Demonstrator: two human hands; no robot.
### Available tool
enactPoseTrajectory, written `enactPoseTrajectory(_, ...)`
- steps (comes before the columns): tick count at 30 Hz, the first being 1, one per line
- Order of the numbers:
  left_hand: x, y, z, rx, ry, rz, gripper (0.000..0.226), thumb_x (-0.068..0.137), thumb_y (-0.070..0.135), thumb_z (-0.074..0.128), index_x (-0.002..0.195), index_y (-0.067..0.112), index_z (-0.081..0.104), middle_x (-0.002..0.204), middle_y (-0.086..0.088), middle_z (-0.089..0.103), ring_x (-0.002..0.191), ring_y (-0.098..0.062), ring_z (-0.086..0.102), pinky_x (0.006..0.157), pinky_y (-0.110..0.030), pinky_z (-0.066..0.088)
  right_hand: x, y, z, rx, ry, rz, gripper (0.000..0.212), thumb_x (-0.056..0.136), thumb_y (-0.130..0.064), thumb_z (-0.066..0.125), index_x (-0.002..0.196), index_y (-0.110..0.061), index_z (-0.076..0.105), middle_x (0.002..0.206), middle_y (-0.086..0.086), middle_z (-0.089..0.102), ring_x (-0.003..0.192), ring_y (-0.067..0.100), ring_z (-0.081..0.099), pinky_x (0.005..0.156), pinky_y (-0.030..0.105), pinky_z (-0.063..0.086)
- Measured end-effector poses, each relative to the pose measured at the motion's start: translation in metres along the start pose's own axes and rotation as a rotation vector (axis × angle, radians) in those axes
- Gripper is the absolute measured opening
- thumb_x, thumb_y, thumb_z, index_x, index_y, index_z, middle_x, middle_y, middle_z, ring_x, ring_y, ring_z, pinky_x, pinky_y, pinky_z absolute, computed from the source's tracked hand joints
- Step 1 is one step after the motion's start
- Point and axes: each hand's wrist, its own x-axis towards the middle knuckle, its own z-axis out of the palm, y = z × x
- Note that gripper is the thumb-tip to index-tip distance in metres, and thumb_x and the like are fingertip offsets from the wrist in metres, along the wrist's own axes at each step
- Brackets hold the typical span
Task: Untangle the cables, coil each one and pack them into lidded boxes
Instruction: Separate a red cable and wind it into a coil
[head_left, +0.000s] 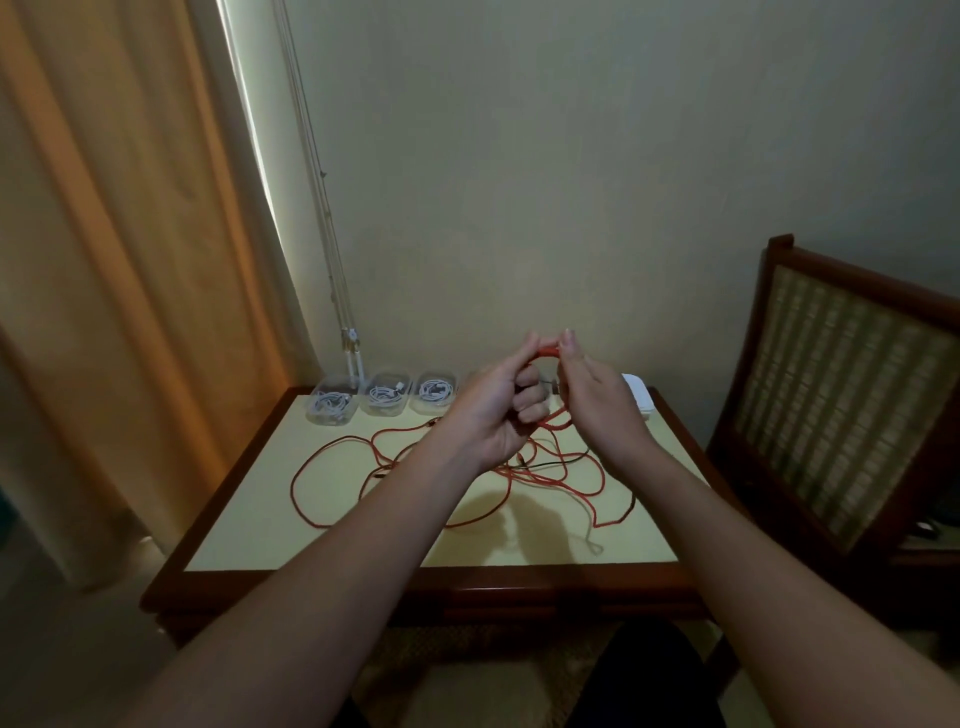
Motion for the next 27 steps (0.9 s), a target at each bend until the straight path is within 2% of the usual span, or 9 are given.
enactPoseTrajectory(4, 0.005, -0.009, 0.007, -0.05, 0.042, 0.004, 0.032, 0.103, 0.041, 0.045, 0.1, 0.015, 0.064, 0.046, 0.008, 0.022, 0.032, -0.004, 0.021, 0.031, -0.016, 0.02, 0.001, 0.0, 0.007, 0.078, 0.114, 0.014, 0.05, 0.109, -0.045, 0.032, 0.074, -0.031, 0.064, 0.046, -0.022, 0.05, 0.048, -0.005, 0.045, 0.049, 0.012, 0.033)
enactPoseTrajectory(7, 0.005, -0.004, 0.003, -0.033, 0.031, -0.038, 0.03, 0.105, 0.038, 0.044, 0.09, 0.015, 0.057, 0.043, 0.008, 0.023, 0.029, -0.005, 0.019, 0.028, -0.017, 0.015, 0.006, 0.006, 0.006, 0.047, 0.119, 0.031, 0.051, 0.105, -0.053, 0.039, 0.086, -0.015, 0.068, 0.059, -0.012, 0.051, 0.056, 0.004, 0.045, 0.054, 0.024, 0.034)
enactPoseTrajectory(9, 0.003, 0.001, -0.003, 0.011, 0.035, -0.081, 0.037, 0.105, 0.033, 0.044, 0.076, 0.014, 0.055, 0.042, 0.008, 0.023, 0.028, -0.004, 0.018, 0.027, -0.016, 0.011, 0.01, 0.01, -0.002, -0.002, 0.155, 0.01, 0.057, 0.101, -0.054, 0.049, 0.083, -0.001, 0.056, 0.066, 0.001, 0.05, 0.059, 0.012, 0.044, 0.056, 0.031, 0.036)
enactPoseTrajectory(11, 0.001, 0.004, -0.008, 0.071, 0.061, -0.109, 0.041, 0.106, 0.028, 0.044, 0.067, 0.015, 0.049, 0.043, 0.009, 0.023, 0.029, -0.003, 0.017, 0.027, -0.016, 0.009, 0.014, 0.011, -0.011, -0.05, 0.185, -0.035, 0.057, 0.098, -0.052, 0.056, 0.077, -0.001, 0.047, 0.065, 0.003, 0.048, 0.06, 0.014, 0.042, 0.058, 0.033, 0.037)
enactPoseTrajectory(15, 0.001, 0.006, -0.011, 0.093, 0.07, -0.116, 0.039, 0.106, 0.025, 0.045, 0.068, 0.017, 0.045, 0.043, 0.009, 0.022, 0.03, -0.002, 0.017, 0.026, -0.016, 0.01, 0.015, 0.012, -0.015, -0.074, 0.166, -0.006, 0.054, 0.098, -0.053, 0.056, 0.074, -0.006, 0.044, 0.065, 0.002, 0.044, 0.06, 0.014, 0.04, 0.056, 0.033, 0.035)
enactPoseTrajectory(18, 0.0, 0.006, -0.011, 0.083, 0.068, -0.125, 0.046, 0.106, 0.028, 0.042, 0.062, 0.018, 0.035, 0.041, 0.009, 0.023, 0.029, -0.003, 0.016, 0.026, -0.016, 0.009, 0.013, 0.01, -0.011, 0.034, 0.025, 0.105, 0.047, 0.099, -0.055, 0.05, 0.074, -0.016, 0.056, 0.06, -0.004, 0.048, 0.058, 0.014, 0.041, 0.056, 0.032, 0.035)
enactPoseTrajectory(20, 0.001, 0.005, -0.011, 0.111, 0.074, -0.116, 0.045, 0.107, 0.03, 0.041, 0.064, 0.016, 0.039, 0.04, 0.009, 0.022, 0.029, -0.003, 0.016, 0.026, -0.016, 0.011, 0.008, 0.007, -0.008, 0.01, -0.054, 0.146, 0.05, 0.102, -0.054, 0.045, 0.073, -0.02, 0.068, 0.054, -0.011, 0.052, 0.051, 0.008, 0.041, 0.053, 0.026, 0.033)
enactPoseTrajectory(23, 0.003, 0.002, -0.01, 0.109, 0.073, -0.071, 0.035, 0.107, 0.033, 0.04, 0.083, 0.013, 0.054, 0.042, 0.009, 0.023, 0.029, -0.002, 0.016, 0.026, -0.016, 0.011, 0.002, 0.002, -0.002, -0.02, -0.097, 0.108, 0.056, 0.105, -0.051, 0.039, 0.06, -0.026, 0.062, 0.052, -0.01, 0.048, 0.048, 0.008, 0.037, 0.053, 0.029, 0.03)
enactPoseTrajectory(27, 0.003, -0.002, -0.009, 0.132, 0.07, -0.015, 0.023, 0.105, 0.035, 0.045, 0.097, 0.017, 0.057, 0.047, 0.009, 0.025, 0.032, -0.002, 0.017, 0.027, -0.016, 0.014, 0.0, -0.001, 0.001, -0.154, -0.074, -0.032, 0.048, 0.109, -0.039, 0.035, 0.074, -0.017, 0.058, 0.064, 0.004, 0.05, 0.057, 0.011, 0.039, 0.058, 0.035, 0.028)
